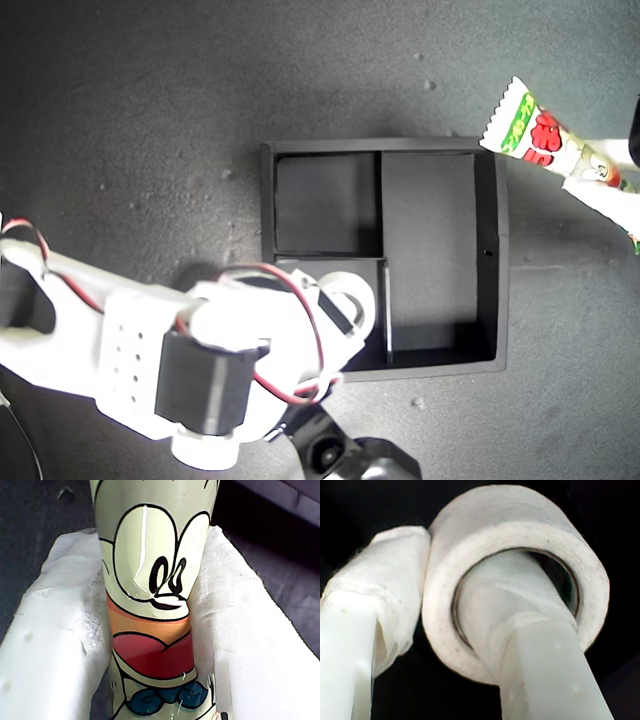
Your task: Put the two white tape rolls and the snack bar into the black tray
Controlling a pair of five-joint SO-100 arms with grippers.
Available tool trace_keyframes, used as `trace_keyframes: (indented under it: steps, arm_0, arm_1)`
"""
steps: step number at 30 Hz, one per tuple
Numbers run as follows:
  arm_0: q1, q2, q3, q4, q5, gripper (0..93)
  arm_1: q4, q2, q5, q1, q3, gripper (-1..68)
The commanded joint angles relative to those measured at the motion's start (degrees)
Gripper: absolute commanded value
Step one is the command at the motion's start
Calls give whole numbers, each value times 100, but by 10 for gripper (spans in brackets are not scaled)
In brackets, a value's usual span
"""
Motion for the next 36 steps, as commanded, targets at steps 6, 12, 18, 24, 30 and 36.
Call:
trace_keyframes:
  steps: [6,12,18,24,30,36]
  arm_0:
    - [44,114,-211,97,-97,29]
    - [26,18,-325,97,-35,29]
    - [0,-26,-439,97,53,29]
    - [18,-88,-475,97,114,30]
    - [53,-132,-483,97,97,30]
    - [44,-132,-396,97,35,31]
  arm_1:
    - [598,1529,-1661,765,1415,-1]
    - [272,1644,-1055,993,1863,-1]
    - [290,1556,-703,993,1494,-1]
    - [-176,1635,-2646,1151,1354,-1]
    - [-448,1547,-7198,193,264,-1]
    - [220,1538,-9132,-562,-387,0]
